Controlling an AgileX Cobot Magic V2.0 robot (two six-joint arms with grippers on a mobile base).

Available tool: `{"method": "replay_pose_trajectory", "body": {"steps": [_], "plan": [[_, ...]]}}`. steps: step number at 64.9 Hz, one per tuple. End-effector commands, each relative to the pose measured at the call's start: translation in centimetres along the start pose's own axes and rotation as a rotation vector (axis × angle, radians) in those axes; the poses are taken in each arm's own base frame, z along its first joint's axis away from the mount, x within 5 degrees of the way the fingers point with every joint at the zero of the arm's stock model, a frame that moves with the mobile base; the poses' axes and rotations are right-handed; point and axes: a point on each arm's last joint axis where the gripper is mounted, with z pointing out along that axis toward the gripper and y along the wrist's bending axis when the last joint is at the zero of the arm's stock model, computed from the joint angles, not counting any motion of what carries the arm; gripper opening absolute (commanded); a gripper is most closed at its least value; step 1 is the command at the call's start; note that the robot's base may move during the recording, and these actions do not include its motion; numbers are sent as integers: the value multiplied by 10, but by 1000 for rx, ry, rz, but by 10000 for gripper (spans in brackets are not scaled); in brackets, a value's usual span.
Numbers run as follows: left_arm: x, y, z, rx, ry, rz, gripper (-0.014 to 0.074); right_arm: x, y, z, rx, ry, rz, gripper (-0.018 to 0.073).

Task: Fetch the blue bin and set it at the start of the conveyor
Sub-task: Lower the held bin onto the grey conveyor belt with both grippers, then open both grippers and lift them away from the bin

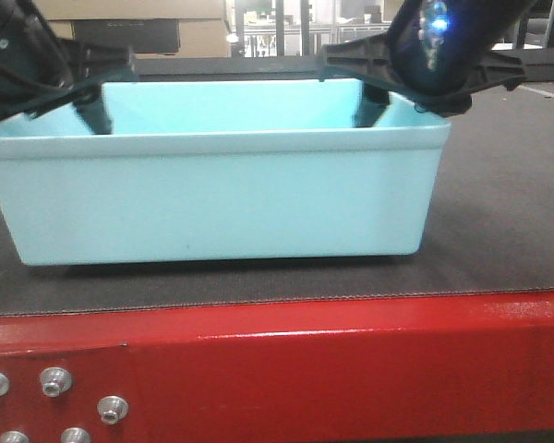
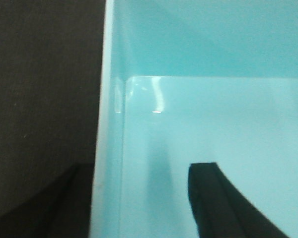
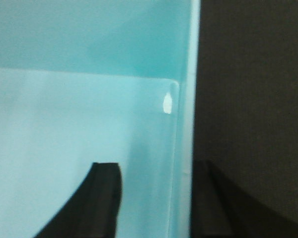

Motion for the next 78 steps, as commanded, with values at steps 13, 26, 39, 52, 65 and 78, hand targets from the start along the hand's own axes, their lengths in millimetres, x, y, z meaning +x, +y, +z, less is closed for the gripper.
{"method": "replay_pose_trajectory", "body": {"steps": [13, 26, 39, 52, 65, 78], "plan": [[-20, 0, -11, -83, -17, -9, 432, -15, 3, -10, 19, -17, -3, 307], [-25, -1, -15, -77, -24, -37, 424, -31, 6, -17, 17, -55, 7, 307], [-38, 2, -42, -48, -92, -70, 310, -45, 5, -45, 26, -100, 23, 301], [-52, 8, -83, -5, -196, -96, 6, -53, 0, -79, 37, -144, -10, -22], [-51, 11, -108, 69, -271, -102, -111, -48, -3, -97, 28, -176, -117, -165], [-17, 10, -119, 257, -330, -72, -111, -9, -9, -104, -71, -229, -153, -165]]}}
